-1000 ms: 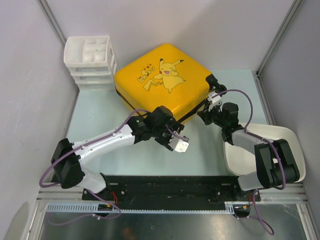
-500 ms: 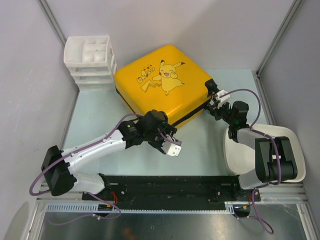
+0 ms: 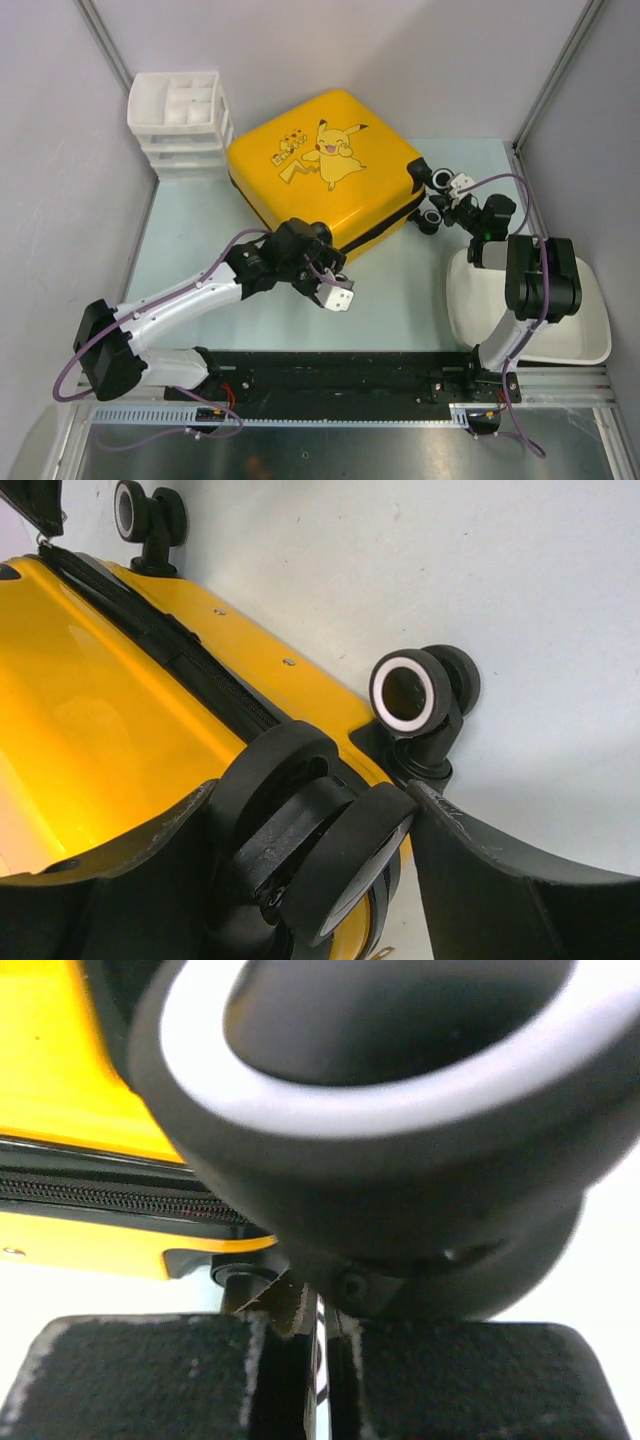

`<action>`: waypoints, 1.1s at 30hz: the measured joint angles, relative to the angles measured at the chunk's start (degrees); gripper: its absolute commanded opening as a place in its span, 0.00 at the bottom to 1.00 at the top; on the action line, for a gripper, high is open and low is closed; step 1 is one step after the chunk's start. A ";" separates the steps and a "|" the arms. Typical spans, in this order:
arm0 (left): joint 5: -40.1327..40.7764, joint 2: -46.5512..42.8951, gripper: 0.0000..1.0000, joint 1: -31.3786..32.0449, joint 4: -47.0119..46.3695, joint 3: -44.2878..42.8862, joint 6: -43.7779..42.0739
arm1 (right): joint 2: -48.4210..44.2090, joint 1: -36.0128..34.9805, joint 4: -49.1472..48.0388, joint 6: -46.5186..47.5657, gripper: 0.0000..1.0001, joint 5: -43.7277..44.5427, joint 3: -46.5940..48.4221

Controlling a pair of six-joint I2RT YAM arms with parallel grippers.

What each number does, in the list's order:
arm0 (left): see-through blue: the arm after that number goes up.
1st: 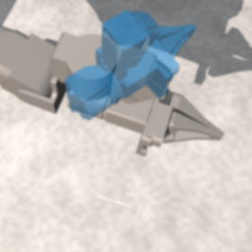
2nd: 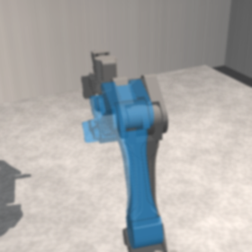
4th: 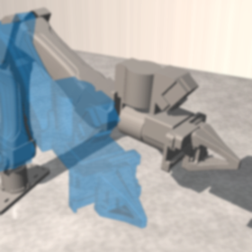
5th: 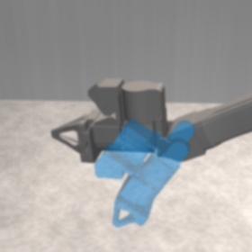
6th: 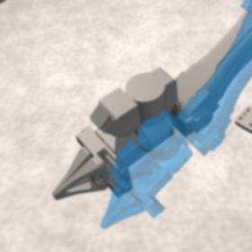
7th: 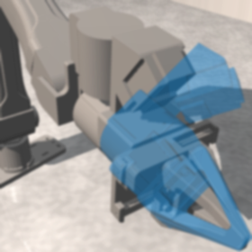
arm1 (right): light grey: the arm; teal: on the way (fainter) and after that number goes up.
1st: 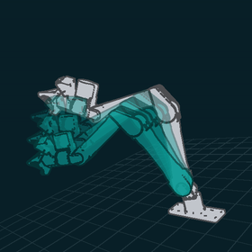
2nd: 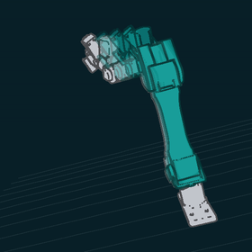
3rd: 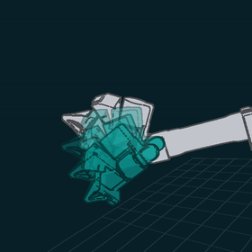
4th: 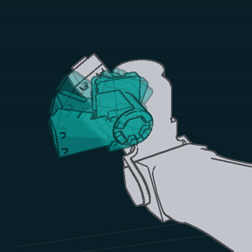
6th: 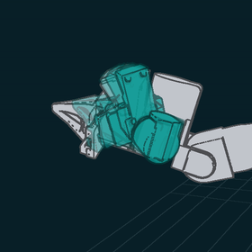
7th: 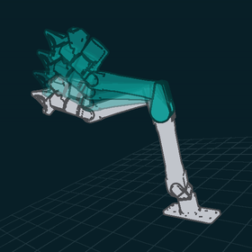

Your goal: Open, take out, and arrange the luggage

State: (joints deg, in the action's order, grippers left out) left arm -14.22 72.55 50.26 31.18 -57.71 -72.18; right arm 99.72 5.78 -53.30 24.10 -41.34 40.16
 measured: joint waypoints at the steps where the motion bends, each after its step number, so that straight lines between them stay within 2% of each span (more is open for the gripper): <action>1: -0.26 0.00 0.00 -0.20 -0.31 0.07 -0.11 | 0.90 0.46 -0.70 -0.66 0.00 -1.18 0.85; 7: -0.85 0.00 0.00 -1.64 -1.62 0.85 -1.64 | 10.12 2.47 -3.19 -8.55 0.00 -11.61 10.69; 13: -1.57 0.28 0.00 -3.06 -1.60 0.98 -2.56 | 18.84 2.89 -5.33 -14.32 0.00 -18.47 20.87; 21: -3.69 1.14 0.00 -3.80 0.00 0.22 -4.39 | 29.79 1.33 -5.05 -18.47 0.00 -21.27 37.03; 29: -5.20 2.80 0.00 -4.15 2.01 -1.68 -4.83 | 38.10 -1.68 -0.79 -29.49 0.00 -22.71 52.24; 30: -5.44 2.89 0.03 -4.20 2.21 -1.79 -4.83 | 38.82 -2.10 0.07 -30.58 0.00 -22.56 53.90; 31: -5.53 2.91 0.26 -4.24 2.38 -1.88 -4.81 | 39.71 -2.56 1.73 -31.93 0.04 -22.36 56.06; 32: -5.57 3.06 0.42 -4.28 2.69 -2.16 -4.72 | 40.46 -2.97 3.39 -33.22 0.12 -22.14 57.92; 33: -5.55 3.54 0.55 -4.28 3.43 -2.86 -4.31 | 40.76 -3.19 4.96 -33.94 0.26 -21.90 59.01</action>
State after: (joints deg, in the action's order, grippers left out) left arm -19.77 76.09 45.98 34.61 -60.58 -76.49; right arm 140.49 2.59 -48.34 -9.85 -63.24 99.18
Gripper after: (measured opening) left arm 0.730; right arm 0.024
